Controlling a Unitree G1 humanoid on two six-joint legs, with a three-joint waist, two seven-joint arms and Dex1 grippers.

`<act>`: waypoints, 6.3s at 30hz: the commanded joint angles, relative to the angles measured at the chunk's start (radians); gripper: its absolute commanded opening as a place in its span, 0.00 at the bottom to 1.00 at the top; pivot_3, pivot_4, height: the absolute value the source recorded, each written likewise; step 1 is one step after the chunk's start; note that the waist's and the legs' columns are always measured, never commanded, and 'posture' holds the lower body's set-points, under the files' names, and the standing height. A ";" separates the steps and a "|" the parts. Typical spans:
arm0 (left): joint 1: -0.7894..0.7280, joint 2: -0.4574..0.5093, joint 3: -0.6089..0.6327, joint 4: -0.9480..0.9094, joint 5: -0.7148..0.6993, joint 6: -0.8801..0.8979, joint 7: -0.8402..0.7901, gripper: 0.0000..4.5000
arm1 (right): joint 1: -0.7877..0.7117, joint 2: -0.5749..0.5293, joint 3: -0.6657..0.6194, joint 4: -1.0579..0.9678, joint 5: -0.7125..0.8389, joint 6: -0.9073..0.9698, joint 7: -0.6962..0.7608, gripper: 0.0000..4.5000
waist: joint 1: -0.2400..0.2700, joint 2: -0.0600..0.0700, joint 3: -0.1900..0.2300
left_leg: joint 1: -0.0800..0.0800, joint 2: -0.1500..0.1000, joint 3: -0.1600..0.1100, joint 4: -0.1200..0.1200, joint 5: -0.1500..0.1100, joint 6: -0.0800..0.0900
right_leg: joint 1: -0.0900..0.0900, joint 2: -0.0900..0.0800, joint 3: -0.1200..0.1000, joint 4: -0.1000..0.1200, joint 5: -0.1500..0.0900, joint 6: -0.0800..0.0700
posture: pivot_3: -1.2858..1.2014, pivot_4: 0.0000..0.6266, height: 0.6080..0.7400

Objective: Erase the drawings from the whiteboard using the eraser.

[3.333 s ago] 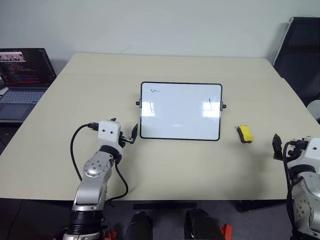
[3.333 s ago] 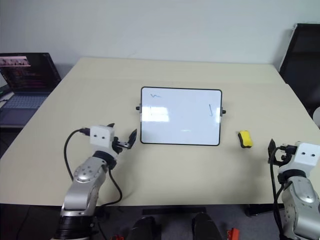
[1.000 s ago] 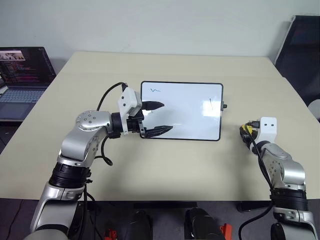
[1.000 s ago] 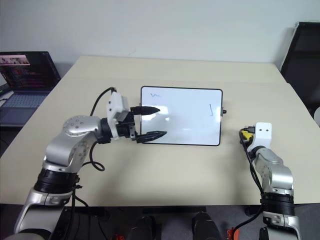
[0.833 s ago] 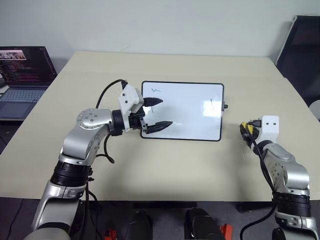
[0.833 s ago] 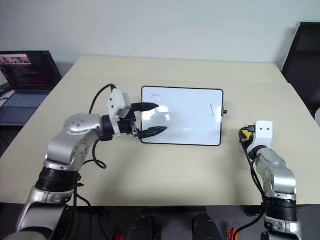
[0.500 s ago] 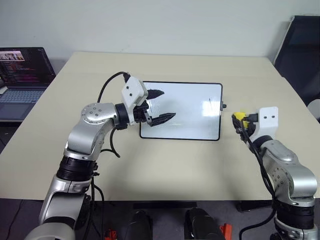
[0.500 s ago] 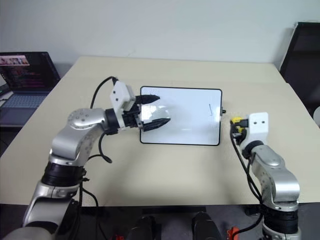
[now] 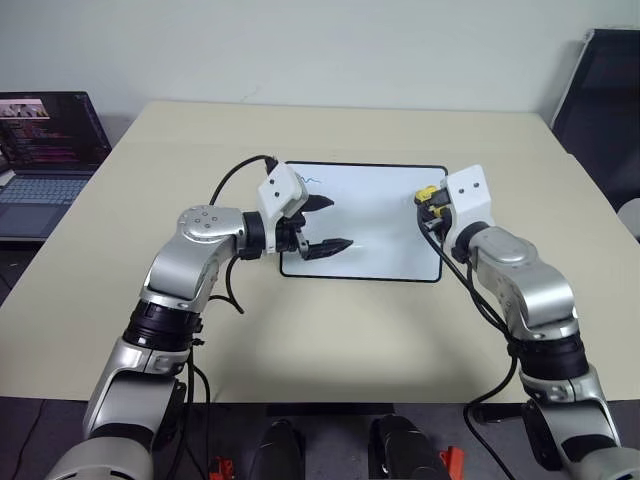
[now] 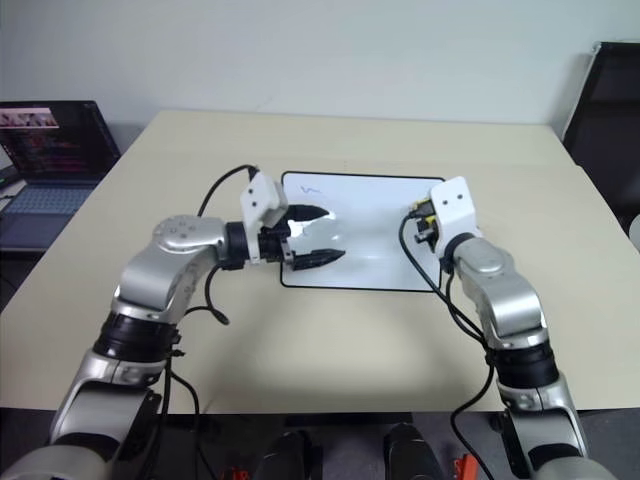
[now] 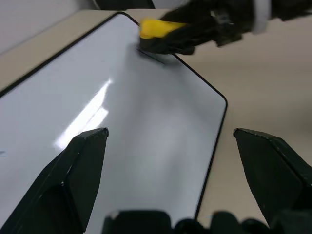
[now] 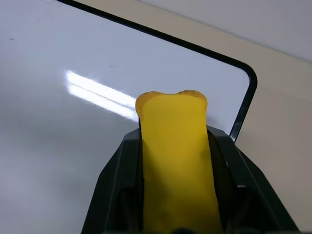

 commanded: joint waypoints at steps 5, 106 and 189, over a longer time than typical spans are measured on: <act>0.029 0.006 0.004 -0.065 -0.006 -0.014 -0.024 1.00 | -0.038 -0.019 0.020 0.087 -0.061 -0.064 0.053 0.30 | 0.000 0.000 0.000 | 0.000 0.000 0.000 0.000 0.000 0.000 | 0.000 0.000 0.000 0.000 0.000 0.000 | 0.52 0.24 1.00; 0.244 0.052 0.245 -0.224 0.030 0.099 0.441 1.00 | -0.762 0.335 0.213 1.220 -0.264 -0.708 0.369 0.30 | -0.006 0.001 0.001 | -0.004 0.001 -0.001 0.000 0.000 0.000 | -0.006 0.001 -0.001 0.002 0.005 -0.002 | 0.52 0.24 1.00; 0.222 0.035 0.289 -0.191 0.028 0.096 0.499 1.00 | -0.828 0.424 0.179 1.405 -0.427 -0.792 0.278 0.30 | -0.030 0.001 0.001 | -0.002 0.001 -0.003 0.003 0.002 0.002 | -0.008 0.003 -0.001 0.014 0.001 0.000 | 0.52 0.24 1.00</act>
